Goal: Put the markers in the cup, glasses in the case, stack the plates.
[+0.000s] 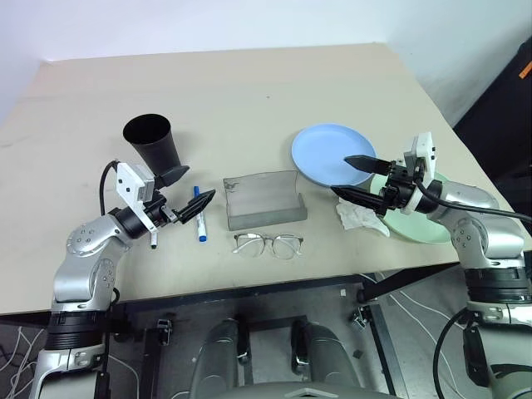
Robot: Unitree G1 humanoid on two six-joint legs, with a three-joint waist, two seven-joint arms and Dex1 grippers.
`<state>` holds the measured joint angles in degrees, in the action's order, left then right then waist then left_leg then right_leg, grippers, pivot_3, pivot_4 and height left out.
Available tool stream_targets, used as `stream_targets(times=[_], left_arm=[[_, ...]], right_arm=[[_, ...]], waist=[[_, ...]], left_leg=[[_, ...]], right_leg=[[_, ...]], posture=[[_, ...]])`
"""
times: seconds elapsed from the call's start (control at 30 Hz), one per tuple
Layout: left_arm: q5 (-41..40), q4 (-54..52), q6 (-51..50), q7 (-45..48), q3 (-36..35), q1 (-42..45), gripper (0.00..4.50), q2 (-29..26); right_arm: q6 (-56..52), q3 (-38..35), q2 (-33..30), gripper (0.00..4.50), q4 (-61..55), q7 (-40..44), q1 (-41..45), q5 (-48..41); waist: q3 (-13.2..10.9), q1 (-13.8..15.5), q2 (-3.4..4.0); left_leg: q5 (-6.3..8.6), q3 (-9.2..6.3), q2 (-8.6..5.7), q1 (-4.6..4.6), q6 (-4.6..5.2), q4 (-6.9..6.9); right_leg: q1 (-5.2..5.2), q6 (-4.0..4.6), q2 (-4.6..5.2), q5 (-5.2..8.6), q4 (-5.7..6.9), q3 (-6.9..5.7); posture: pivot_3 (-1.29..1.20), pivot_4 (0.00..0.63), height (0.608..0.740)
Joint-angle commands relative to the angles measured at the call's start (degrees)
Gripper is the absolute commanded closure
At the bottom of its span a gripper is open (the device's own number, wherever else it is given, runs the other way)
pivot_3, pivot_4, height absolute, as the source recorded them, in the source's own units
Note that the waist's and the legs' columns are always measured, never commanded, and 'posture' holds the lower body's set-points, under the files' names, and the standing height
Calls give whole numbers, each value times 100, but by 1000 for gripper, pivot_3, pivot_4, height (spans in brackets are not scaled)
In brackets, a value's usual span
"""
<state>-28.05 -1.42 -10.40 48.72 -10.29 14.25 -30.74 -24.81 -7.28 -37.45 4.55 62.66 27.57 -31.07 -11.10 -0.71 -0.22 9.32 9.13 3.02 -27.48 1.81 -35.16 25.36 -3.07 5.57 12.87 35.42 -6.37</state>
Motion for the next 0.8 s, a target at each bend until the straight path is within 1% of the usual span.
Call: stream_targets(times=[0.03, 0.2, 0.33, 0.5, 0.57, 0.7, 0.8], left_arm=[[41, 23, 142, 88, 30, 44, 0, 40], [33, -18, 172, 247, 46, -51, 0, 41], [64, 164, 225, 425, 28, 37, 0, -23], [204, 504, 410, 558, 150, 256, 0, 68], [222, 536, 437, 572, 188, 322, 0, 126], [207, 436, 369, 541, 238, 407, 0, 190], [180, 217, 226, 515, 313, 439, 0, 189]], right_arm=[[-140, -250, -281, 32, -311, -78, -96, -55], [-397, -447, -459, 32, -571, -405, -301, -109], [-982, -433, -680, 32, -914, -681, -548, -116], [-1593, -408, -1001, 32, -1114, -852, -700, -124], [-1806, -374, -1209, 32, -1097, -846, -741, -71], [-1753, -457, -1500, 32, -1032, -792, -882, 47], [-2098, -466, -1886, 32, -1030, -634, -1038, 19]], waist=[[0, 4, 0], [0, 6, -1], [1, 7, 0], [1, 8, 0], [1, 11, -1], [1, 9, -2], [1, 14, -1]], left_leg=[[0, 0, 0, 0, 0, -2], [1, 1, -2, 0, 1, -6], [1, -2, 0, 0, 1, -1], [1, -1, 0, 0, 1, -3], [1, -1, -2, 0, 1, -6], [2, 0, -3, 0, 3, -4], [2, 0, -2, -3, 4, -3]], right_leg=[[0, 0, 1, 0, 0, 0], [2, -1, 6, -1, -3, -1], [4, -1, 3, -1, -2, -2], [4, -1, 4, -1, -2, -1], [2, -1, 6, -1, -3, -1], [0, -1, 6, -1, -13, -2], [-4, -2, 4, 0, -12, -1]], posture=[[0, 150, 715], [0, 150, 715], [0, 150, 715], [0, 150, 715], [0, 150, 715], [0, 150, 715], [0, 150, 715]])
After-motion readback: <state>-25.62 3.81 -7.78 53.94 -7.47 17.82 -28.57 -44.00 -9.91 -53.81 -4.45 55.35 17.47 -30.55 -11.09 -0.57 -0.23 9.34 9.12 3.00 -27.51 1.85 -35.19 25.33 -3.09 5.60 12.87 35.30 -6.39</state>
